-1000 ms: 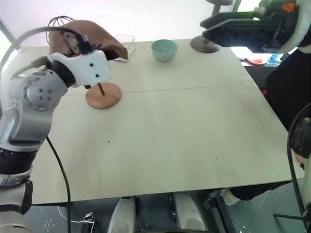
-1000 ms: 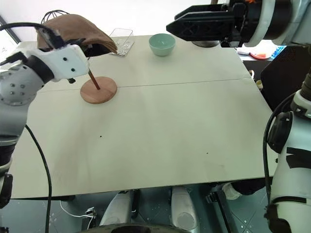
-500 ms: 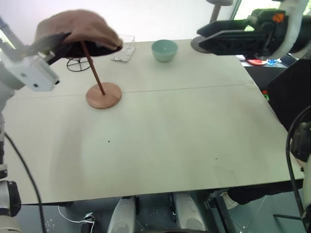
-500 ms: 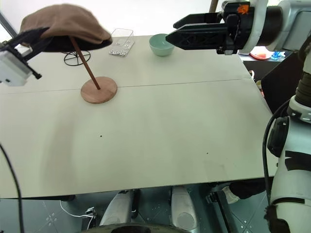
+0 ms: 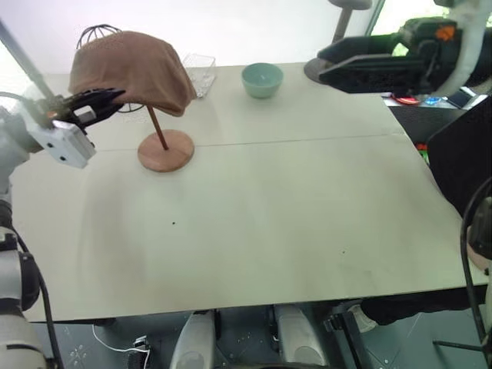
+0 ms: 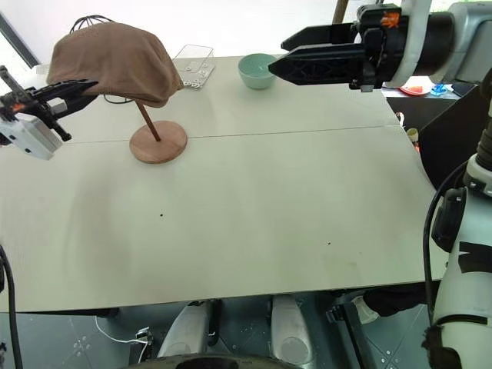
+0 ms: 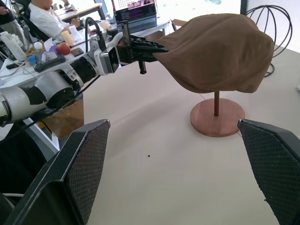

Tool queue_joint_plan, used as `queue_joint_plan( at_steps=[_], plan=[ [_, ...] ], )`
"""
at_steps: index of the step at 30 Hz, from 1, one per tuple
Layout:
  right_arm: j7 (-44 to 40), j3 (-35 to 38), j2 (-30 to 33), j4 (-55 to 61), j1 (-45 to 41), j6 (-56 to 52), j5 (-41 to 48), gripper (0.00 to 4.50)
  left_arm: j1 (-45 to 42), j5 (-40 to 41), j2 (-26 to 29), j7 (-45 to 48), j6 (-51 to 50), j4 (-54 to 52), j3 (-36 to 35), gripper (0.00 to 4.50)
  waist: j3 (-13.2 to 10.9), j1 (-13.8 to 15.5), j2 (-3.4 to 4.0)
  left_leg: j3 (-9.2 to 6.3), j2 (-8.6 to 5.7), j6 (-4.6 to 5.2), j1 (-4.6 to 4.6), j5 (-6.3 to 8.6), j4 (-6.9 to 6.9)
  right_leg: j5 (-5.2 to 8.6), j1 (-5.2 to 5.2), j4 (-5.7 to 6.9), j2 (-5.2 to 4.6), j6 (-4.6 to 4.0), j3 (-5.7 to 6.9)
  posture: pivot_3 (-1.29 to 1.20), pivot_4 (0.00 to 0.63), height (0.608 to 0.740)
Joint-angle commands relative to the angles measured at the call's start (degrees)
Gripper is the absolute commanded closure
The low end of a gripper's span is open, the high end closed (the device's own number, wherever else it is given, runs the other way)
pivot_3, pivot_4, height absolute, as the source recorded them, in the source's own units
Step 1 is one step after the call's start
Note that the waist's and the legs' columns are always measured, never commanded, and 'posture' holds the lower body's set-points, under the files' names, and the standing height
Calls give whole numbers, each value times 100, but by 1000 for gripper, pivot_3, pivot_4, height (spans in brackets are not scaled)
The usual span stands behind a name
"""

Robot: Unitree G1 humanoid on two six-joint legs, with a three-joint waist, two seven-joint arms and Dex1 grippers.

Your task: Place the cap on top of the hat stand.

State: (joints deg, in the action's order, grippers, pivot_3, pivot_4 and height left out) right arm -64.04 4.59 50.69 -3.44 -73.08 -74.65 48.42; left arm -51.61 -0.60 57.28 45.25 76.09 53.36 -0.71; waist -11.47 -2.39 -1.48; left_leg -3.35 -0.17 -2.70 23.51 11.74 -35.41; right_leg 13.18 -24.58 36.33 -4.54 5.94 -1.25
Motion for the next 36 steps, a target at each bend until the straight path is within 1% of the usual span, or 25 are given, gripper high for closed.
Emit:
queue_joint_plan(
  at_steps=[1,4,6,7,9,12,15,16,18,21,23,26,30,36],
  plan=[
    [-28,33,95,144,-92,92,17,0,-1,192,124,-91,33,-64,-60,2945,0,-6,0,0,0,0,0,0,0,0,0,0,0,0,0,0,150,740],
    [-50,-15,64,101,-112,126,1,0,190,58,244,-262,-150,-223,-193,1383,0,-9,0,0,0,0,0,0,1,0,0,1,0,0,0,0,150,740],
    [-99,-74,62,61,-110,183,-25,0,466,-84,385,-453,-443,-556,-339,359,0,-13,0,0,0,0,0,0,1,0,-1,1,0,0,0,0,150,740],
    [-123,-107,62,53,-107,211,-42,0,650,-96,457,-527,-640,-801,-407,359,0,-15,0,0,1,0,0,0,2,0,-1,1,0,0,0,0,150,740],
    [-196,-168,69,40,-84,301,-89,0,1184,-190,576,-773,-1251,-1627,-663,359,-1,-13,1,0,1,0,0,0,2,0,-2,3,-1,0,-1,0,150,740],
    [-258,-222,28,5,-87,392,-127,0,2295,-349,563,-1138,-2714,-3448,-1353,359,-1,-9,2,1,2,0,0,0,8,0,-3,1,-5,0,-1,0,150,740],
    [-383,-292,16,-48,-83,539,-180,0,3192,-870,276,-1304,-4655,-5454,-1991,359,-2,7,4,1,3,0,0,0,8,0,-3,0,-5,-2,-1,0,150,740],
    [-401,-310,5,-65,-96,563,-195,0,3397,-1065,208,-1276,-5217,-5965,-2093,359,-2,22,4,2,1,0,0,0,8,0,-3,0,-7,-2,-1,0,150,740],
    [-429,-321,-27,-126,-129,595,-216,0,3546,-1426,-32,-1335,-6123,-6889,-2176,359,-2,32,3,0,1,0,0,0,6,0,-1,-1,-4,-2,0,0,150,740],
    [-448,-301,-69,-184,-146,605,-214,0,3719,-2100,-175,-1130,-7148,-7807,-1951,359,-1,23,3,1,1,0,-1,0,5,1,0,-1,1,-3,0,0,150,740],
    [-453,-295,-80,-175,-128,611,-220,0,3721,-2524,-255,-1057,-7807,-8116,-1775,359,-1,15,6,3,1,0,-2,0,6,1,0,-1,1,-3,-1,0,150,740],
    [-455,-282,-79,-155,-116,609,-222,0,3616,-3059,-381,-1018,-8389,-8371,-1405,359,0,1,9,0,2,0,-4,0,6,1,0,0,6,-3,-1,0,150,740],
    [-416,-250,-89,-193,-169,580,-220,0,3674,-3533,-472,-895,-8980,-8276,-1039,359,0,-3,9,0,2,0,-4,0,6,1,0,-1,6,-3,-1,0,150,740],
    [-312,-161,-86,-90,-109,535,-164,0,3185,-3770,-814,-1207,-9062,-7959,-492,359,1,22,8,-1,1,0,-4,0,5,1,2,-2,5,-3,-1,0,150,740]
  ],
)
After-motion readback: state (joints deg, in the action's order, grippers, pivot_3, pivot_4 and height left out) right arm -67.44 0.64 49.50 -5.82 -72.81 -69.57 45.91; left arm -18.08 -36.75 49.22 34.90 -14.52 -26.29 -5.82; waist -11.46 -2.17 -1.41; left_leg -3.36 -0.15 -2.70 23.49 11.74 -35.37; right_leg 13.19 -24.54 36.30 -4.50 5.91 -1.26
